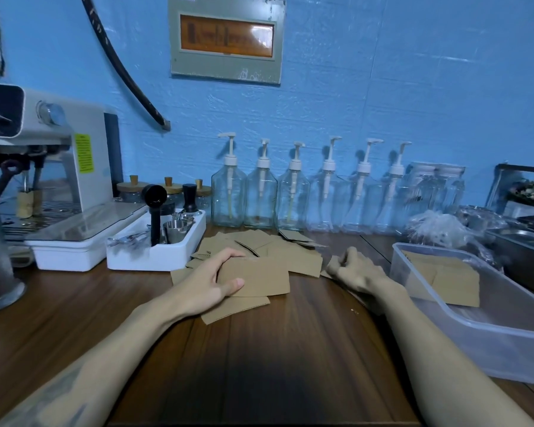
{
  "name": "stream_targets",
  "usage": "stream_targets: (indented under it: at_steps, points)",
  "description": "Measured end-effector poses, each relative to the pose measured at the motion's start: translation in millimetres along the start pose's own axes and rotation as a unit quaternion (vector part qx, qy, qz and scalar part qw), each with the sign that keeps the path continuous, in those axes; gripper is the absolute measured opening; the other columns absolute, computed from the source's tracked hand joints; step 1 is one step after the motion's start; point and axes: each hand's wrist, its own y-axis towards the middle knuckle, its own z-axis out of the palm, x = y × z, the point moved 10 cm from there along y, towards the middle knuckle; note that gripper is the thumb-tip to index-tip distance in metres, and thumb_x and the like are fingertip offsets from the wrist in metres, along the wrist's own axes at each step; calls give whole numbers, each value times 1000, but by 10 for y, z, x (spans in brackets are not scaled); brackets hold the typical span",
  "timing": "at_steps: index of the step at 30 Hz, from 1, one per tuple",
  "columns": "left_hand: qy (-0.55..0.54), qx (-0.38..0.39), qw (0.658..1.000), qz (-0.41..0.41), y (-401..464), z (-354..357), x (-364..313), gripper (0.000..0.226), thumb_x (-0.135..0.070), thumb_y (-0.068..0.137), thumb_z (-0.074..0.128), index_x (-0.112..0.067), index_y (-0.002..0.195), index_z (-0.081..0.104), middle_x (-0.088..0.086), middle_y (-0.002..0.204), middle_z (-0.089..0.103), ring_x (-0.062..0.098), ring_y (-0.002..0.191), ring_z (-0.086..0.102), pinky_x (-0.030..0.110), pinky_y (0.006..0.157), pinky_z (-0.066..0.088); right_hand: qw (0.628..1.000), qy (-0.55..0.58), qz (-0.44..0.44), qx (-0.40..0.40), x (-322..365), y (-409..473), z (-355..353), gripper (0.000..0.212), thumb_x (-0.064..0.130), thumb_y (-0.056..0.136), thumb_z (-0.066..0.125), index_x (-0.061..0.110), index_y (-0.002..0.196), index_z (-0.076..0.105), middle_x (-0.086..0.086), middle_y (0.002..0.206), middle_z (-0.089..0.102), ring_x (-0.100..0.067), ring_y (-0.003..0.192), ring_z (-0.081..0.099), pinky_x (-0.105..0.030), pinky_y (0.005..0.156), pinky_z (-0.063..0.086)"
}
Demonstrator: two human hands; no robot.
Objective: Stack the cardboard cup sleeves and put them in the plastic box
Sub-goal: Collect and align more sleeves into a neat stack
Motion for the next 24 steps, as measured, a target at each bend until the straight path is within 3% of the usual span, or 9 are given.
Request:
stream_targets:
  at_steps: [5,7,9,12,16,18,20,22,24]
  points:
    - [2,-1,1000,-4,-7,-5,-3,35,-21,94,65,-43,117,51,-19,119,60,-9,105,57,11,84,45,999,-25,13,-21,-2,-81,-122,75,62,79,64,16,134,38,-12,138,38,-32,132,33,-46,106,31]
    - [4,-5,1000,-5,-16,-10,-10,34,-20,94,65,-42,117,51,-18,118,60,-10,104,57,8,81,45,998,-56,15,-39,32,-72,-210,68,50,85,66,13,137,41,-16,140,37,-34,132,33,-46,108,32]
    - [2,-7,1000,-10,-28,-11,-8,34,-20,94,65,-40,118,51,-17,118,60,-12,101,57,5,78,44,999,-35,12,-32,44,-41,-257,44,36,89,67,13,124,56,-15,135,47,-32,124,45,-44,105,40]
    - [3,-8,1000,-16,-39,-10,-4,33,-19,95,64,-38,119,51,-16,117,60,-15,98,56,3,76,43,991,137,-5,-3,49,-95,-271,8,14,91,66,10,99,65,-11,113,67,-22,102,61,-37,94,49]
    - [4,-7,1000,-20,-38,-5,3,34,-20,95,64,-40,118,50,-18,116,60,-14,97,57,4,76,44,924,377,-26,-51,34,-253,-450,10,7,97,55,5,96,64,-8,87,66,-14,74,57,-22,58,43]
    - [5,-5,1000,-22,-31,-2,11,35,-21,95,64,-38,121,50,-16,118,60,-13,98,57,4,76,44,892,437,-21,-113,-31,-242,-538,9,11,97,56,9,94,65,-10,91,68,-22,82,63,-30,64,52]
    - [8,-4,1000,-22,-26,1,18,37,-21,94,65,-35,124,50,-16,119,60,-13,100,57,4,78,44,868,475,-23,-142,-12,-259,-563,7,15,96,58,13,97,65,-8,96,70,-29,95,66,-43,83,55]
    - [12,-4,1000,-22,-28,0,19,38,-21,94,65,-34,126,49,-16,119,59,-13,100,56,5,79,44,851,504,-57,-135,131,-300,-563,8,12,96,58,12,103,62,-4,89,68,-22,87,64,-35,80,52]
    - [13,-3,1000,-21,-28,2,21,38,-21,93,66,-33,126,49,-16,118,59,-13,100,57,6,80,45,834,529,-100,-117,323,-356,-562,11,8,97,57,8,108,57,-1,83,65,-13,73,60,-23,65,49]
